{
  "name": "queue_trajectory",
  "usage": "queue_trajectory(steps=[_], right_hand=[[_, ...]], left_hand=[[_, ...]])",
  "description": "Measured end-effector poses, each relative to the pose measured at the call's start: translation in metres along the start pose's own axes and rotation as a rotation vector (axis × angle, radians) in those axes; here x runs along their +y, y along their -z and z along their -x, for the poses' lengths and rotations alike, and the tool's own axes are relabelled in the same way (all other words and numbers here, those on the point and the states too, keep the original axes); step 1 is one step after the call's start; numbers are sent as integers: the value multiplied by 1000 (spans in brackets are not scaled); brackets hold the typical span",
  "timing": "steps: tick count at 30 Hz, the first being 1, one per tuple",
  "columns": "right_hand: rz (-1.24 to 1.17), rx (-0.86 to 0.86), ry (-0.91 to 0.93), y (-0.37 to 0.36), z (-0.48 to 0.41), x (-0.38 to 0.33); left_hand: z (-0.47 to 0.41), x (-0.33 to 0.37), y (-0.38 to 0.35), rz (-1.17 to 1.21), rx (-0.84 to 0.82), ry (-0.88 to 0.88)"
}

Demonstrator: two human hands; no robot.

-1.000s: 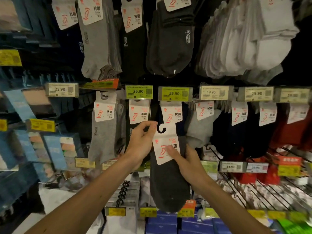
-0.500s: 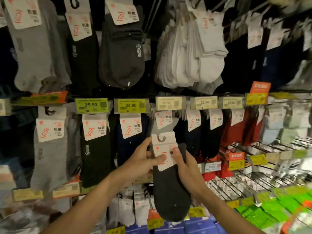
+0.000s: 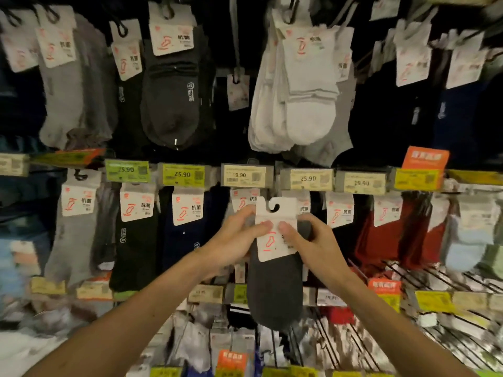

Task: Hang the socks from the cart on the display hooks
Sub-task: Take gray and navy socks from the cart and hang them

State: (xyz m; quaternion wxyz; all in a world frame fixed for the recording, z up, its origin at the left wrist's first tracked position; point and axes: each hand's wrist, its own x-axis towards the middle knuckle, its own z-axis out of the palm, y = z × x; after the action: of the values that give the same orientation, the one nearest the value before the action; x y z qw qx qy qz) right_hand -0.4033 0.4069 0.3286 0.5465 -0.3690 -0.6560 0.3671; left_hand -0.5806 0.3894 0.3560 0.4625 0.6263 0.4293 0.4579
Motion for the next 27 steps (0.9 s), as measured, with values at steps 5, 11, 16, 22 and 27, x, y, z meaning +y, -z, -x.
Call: queue_trajectory(steps=[5, 11, 16, 22, 27], right_hand=[[-48, -101, 75, 18, -15, 5], [-28, -198, 39, 57, 0, 29], [-15, -208, -85, 99, 15, 59], [-16, -154, -142, 131, 26, 76], [-33, -161, -77, 135, 18, 71]], left_hand=[[-6, 4, -30, -26, 168, -6], [-1, -8, -79, -24, 294, 0], [-19, -25, -115, -147, 279, 47], [-37, -38, -144, -215, 148, 111], [-46, -29, -148, -132, 214, 72]])
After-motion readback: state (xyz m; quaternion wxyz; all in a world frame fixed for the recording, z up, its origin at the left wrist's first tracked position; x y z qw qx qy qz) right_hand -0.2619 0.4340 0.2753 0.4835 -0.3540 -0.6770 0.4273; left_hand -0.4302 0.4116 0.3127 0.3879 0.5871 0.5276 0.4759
